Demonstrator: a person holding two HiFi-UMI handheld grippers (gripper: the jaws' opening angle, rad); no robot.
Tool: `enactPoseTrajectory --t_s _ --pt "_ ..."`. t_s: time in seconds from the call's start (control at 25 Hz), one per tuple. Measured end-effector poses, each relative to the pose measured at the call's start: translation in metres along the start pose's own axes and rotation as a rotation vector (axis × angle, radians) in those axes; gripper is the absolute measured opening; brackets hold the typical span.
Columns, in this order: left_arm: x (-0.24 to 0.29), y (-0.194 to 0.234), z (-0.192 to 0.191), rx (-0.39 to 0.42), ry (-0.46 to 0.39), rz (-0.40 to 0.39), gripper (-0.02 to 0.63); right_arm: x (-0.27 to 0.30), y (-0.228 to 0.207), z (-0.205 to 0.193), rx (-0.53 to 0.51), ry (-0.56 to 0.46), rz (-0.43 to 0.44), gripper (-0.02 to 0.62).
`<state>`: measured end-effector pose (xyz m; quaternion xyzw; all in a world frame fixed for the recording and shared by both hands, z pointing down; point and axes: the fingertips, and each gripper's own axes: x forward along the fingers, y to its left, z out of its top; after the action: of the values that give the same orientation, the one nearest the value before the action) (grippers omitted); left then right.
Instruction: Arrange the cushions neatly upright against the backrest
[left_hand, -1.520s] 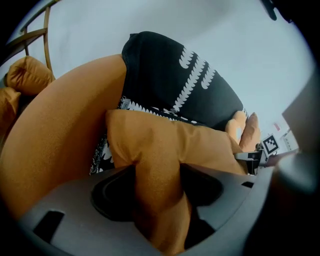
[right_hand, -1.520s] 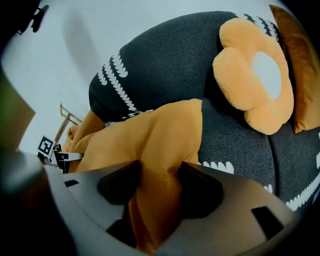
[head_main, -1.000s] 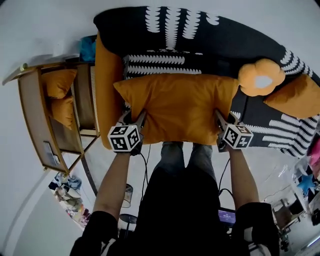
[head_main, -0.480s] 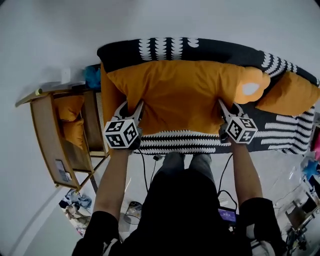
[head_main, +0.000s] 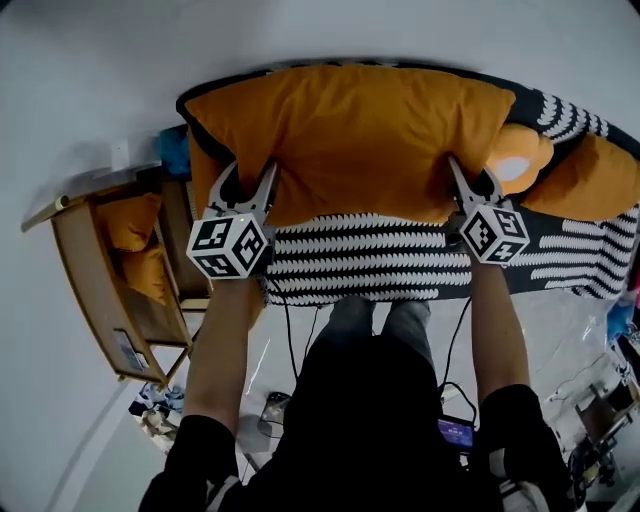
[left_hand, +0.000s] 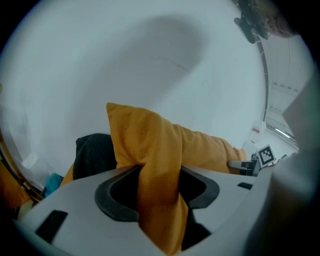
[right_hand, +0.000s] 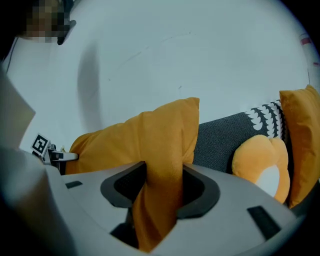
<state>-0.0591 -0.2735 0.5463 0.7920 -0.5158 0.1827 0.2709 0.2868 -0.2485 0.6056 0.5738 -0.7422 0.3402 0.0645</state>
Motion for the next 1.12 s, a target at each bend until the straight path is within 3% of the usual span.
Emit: enactPoseTrajectory --t_s 0.12,0.4,0.64,0.96,1.12 --pt "0.007 0.008 -0.016 -0.021 0.025 0.043 0.250 0.008 -0.005 -0.014 -0.033 0.032 -0.035 0.235" --pt "0.017 0.026 -0.081 -0.081 0.197 0.161 0.278 0.019 -0.015 -0.053 -0.075 0.129 -0.121 0.287" --pt "0.017 0.036 -0.084 -0.048 0.197 0.176 0.340 0.018 -0.022 -0.053 -0.075 0.114 -0.184 0.336" --pt "-0.021 0.031 -0.115 -0.128 0.183 0.228 0.356 -0.016 -0.013 -0.077 -0.002 0.113 -0.300 0.350" --pt "-0.049 0.026 -0.116 -0.193 0.142 0.249 0.370 -0.037 -0.011 -0.079 -0.017 0.121 -0.295 0.371"
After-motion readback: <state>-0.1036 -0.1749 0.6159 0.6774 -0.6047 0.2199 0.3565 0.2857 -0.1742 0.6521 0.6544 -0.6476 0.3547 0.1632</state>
